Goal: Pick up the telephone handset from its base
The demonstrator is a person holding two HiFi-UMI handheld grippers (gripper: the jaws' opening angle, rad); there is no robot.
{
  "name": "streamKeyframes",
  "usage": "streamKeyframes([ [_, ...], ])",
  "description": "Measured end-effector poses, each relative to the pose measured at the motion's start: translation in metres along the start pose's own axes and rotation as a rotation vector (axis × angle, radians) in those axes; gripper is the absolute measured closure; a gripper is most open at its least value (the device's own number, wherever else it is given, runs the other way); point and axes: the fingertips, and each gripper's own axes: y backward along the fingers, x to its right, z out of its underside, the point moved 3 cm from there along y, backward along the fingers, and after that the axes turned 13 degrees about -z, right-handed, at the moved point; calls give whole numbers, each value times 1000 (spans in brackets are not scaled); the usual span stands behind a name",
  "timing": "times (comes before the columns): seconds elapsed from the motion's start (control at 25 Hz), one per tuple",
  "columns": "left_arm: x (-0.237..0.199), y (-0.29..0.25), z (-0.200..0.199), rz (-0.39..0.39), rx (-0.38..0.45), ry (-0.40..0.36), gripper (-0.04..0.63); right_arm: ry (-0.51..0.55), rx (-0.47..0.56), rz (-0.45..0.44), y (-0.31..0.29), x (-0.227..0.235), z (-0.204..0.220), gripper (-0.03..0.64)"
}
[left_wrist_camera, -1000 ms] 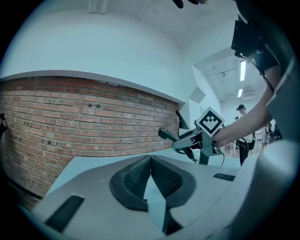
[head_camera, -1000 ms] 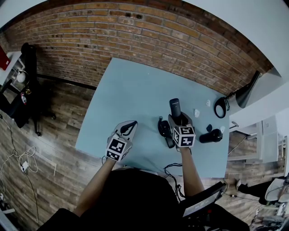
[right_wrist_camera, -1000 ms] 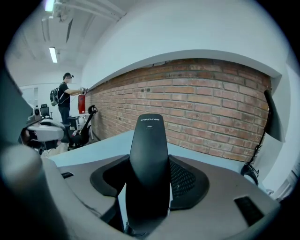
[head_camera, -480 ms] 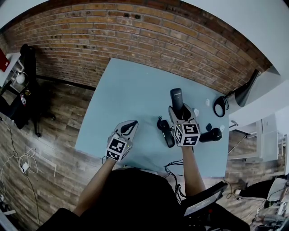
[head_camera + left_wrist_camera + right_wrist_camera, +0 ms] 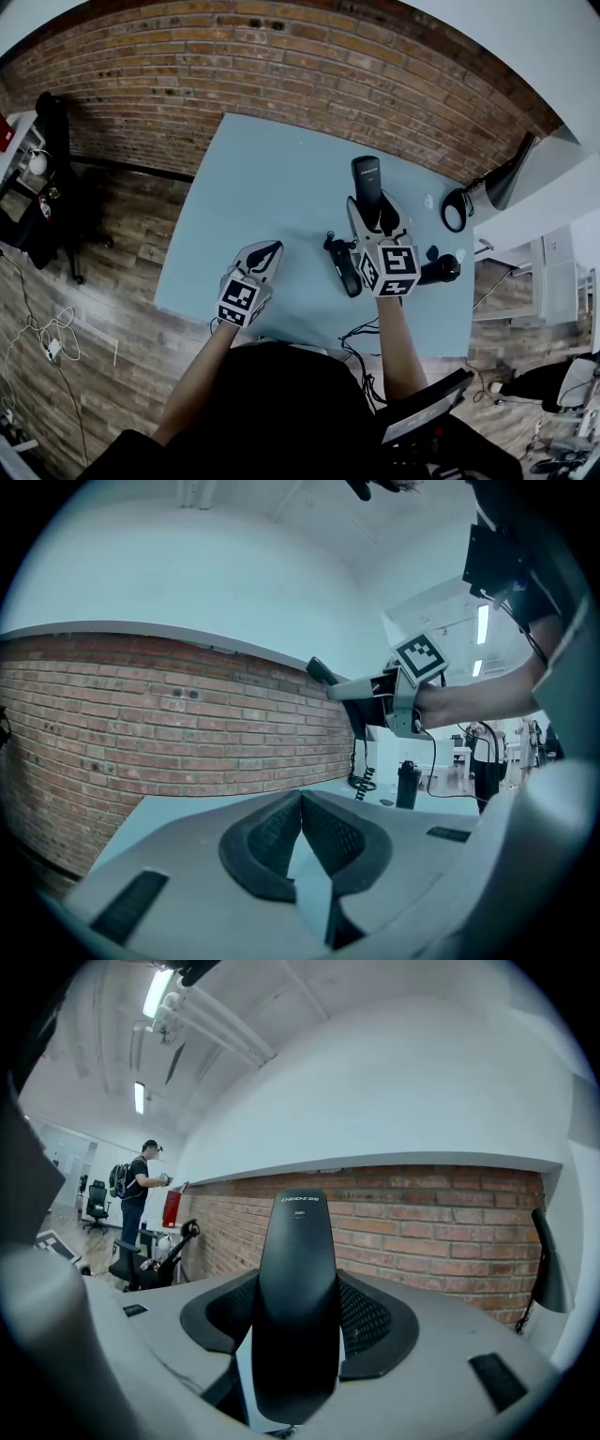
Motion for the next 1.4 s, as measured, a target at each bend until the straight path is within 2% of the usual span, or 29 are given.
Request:
streamKeyframes([
  [0.28,0,-1,-1,4,2,4,574,62,121,-12,7,-11,-46,367],
  [0.44,2,-1,-2,13,23,12,574,92,161,-37,10,-24,-47,367],
  [0.72,4,2,-13,32,79,41,574,46,102,-72,11,-48,-7,367],
  [1.04,7,10,-77,110,255,160,545,32,37,-103,9,-65,27,367],
  [1.16,18,8,-95,164,273,184,491,38,27,-111,9,-69,32,367],
  [1.4,41,3,-107,263,261,186,489,85,18,-136,9,-80,33,367],
])
